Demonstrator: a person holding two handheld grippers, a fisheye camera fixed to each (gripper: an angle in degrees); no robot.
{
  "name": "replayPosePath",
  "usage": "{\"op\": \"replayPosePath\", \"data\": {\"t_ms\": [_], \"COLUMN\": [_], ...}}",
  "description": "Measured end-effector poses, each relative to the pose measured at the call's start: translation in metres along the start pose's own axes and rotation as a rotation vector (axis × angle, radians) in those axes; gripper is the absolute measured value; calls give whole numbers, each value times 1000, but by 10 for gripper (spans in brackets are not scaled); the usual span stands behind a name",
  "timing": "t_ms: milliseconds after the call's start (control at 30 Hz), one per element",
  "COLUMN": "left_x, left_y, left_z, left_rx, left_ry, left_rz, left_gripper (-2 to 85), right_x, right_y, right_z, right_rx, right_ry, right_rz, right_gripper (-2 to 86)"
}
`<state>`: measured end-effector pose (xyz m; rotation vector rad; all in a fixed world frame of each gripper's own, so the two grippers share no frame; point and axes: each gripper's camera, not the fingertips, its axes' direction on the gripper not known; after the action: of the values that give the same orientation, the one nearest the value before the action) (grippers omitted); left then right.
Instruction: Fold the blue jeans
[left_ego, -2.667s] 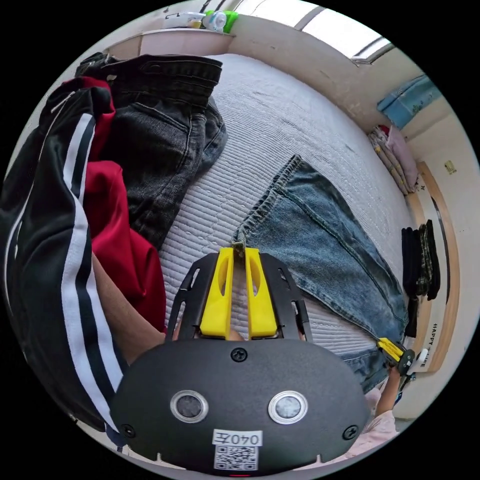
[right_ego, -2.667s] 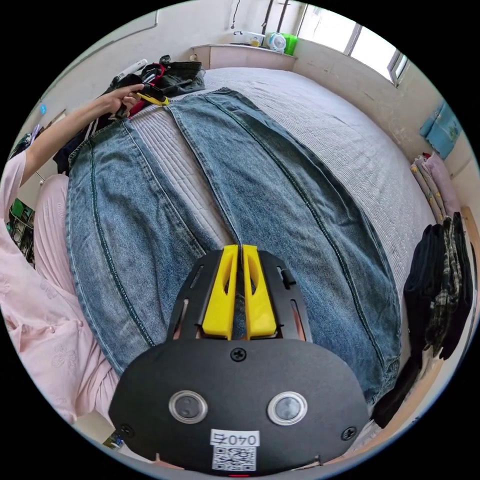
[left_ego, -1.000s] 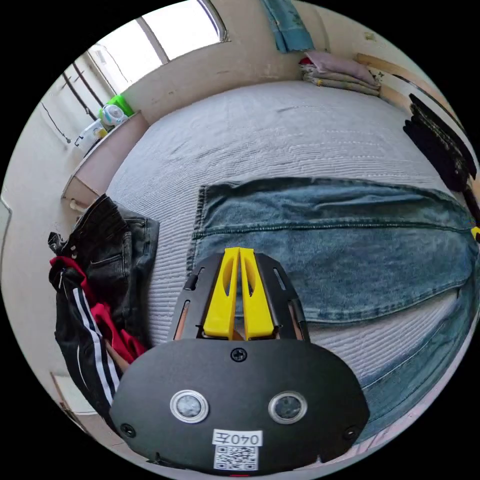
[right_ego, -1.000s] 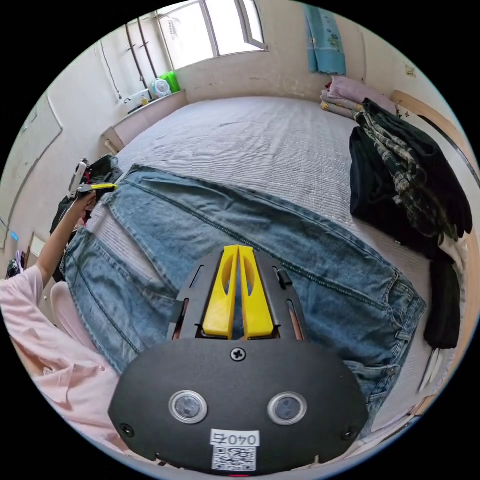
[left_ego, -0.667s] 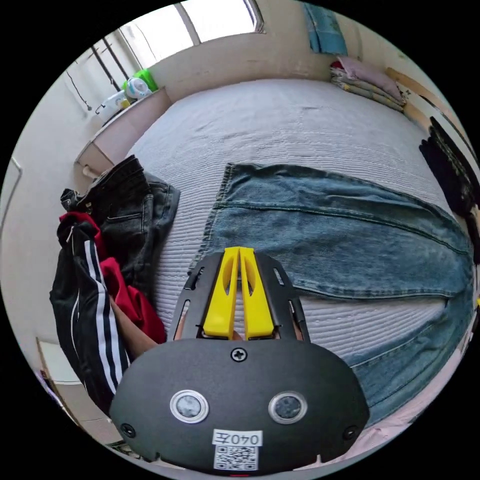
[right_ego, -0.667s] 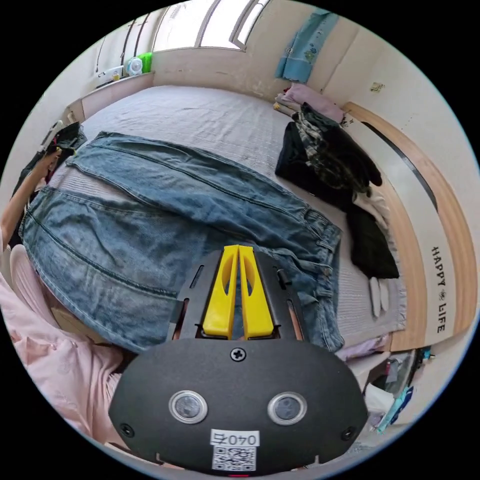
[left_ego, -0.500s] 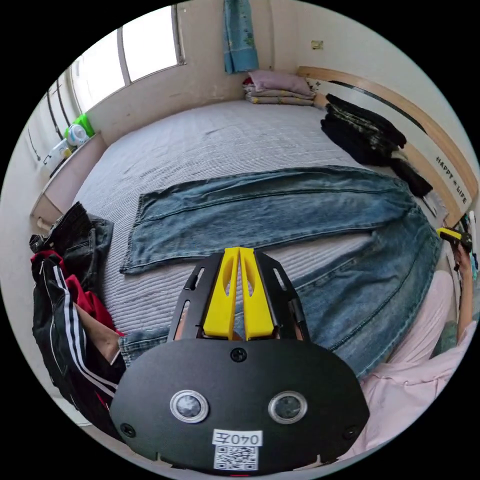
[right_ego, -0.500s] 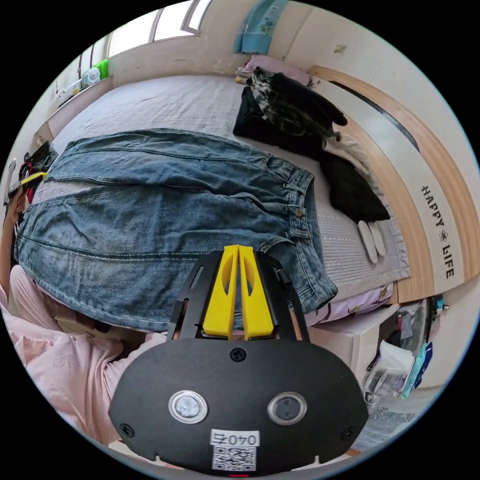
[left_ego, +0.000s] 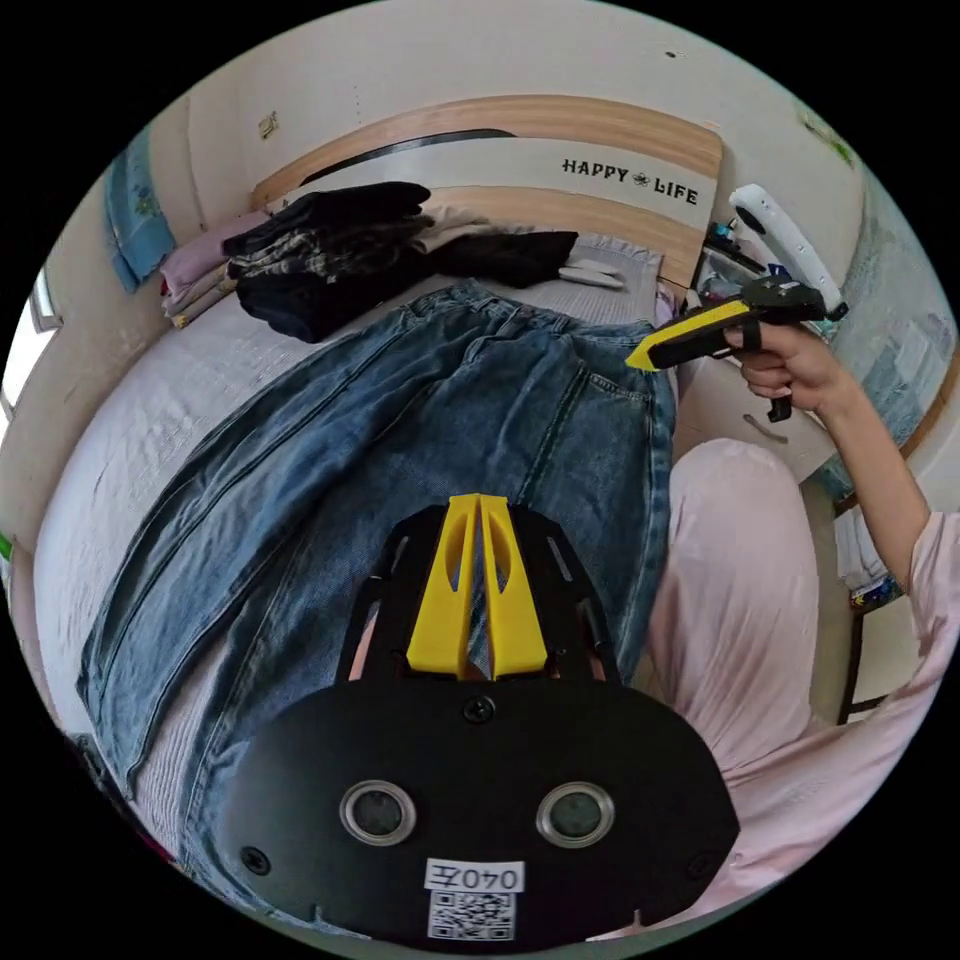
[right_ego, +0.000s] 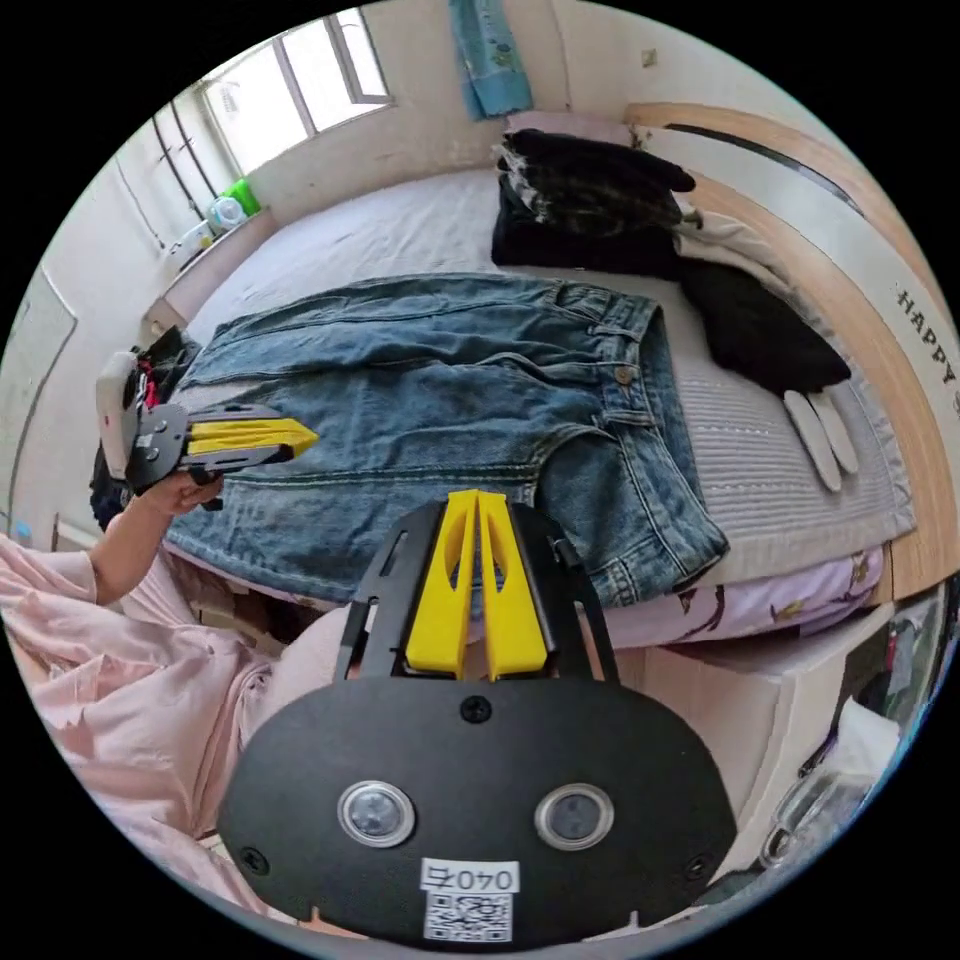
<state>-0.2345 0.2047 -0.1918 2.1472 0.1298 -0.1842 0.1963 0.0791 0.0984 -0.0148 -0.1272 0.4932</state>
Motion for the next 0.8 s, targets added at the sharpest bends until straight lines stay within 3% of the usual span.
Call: {"op": "replayPosePath", "data": {"t_ms": [133, 167, 233, 333, 400, 467, 600, 700, 733, 800], "left_x": [21, 32, 36, 23, 8, -4, -30, -45, -48, -58], "left_y": [-37, -39, -36, -40, -48, -64, -108, -129, -132, -144], "left_z": [47, 71, 72, 62, 43, 38, 44, 56, 58, 66], "left_rx": [-52, -143, -103, -133, -36, -15, -13, -29, -32, -46], "left_ry": [193, 206, 199, 309, 219, 142, 12, -55, -61, -79], "left_rz": [2, 31, 42, 8, -7, -24, -65, -97, -102, -101], "left_gripper": [-9, -9, -9, -9, -9, -9, -9, -9, -9, -9], "right_x": [-11, -6, 7, 19, 18, 16, 33, 61, 70, 78], "right_y": [-13, -7, 3, 11, 5, -15, -58, -78, -72, -58], "right_z": [54, 75, 69, 68, 60, 41, 44, 80, 100, 97], "right_rx": [-191, -290, -234, -351, -342, -168, -29, -156, -291, -255], "right_ry": [14, 33, -34, -68, -20, 41, 79, 115, 81, 21], "right_rz": [-172, -197, -188, -201, -215, -245, -202, -123, -131, -139], "right_gripper": [-10, -10, -10, -10, -10, -10, -10, -10, -10, -10]}}
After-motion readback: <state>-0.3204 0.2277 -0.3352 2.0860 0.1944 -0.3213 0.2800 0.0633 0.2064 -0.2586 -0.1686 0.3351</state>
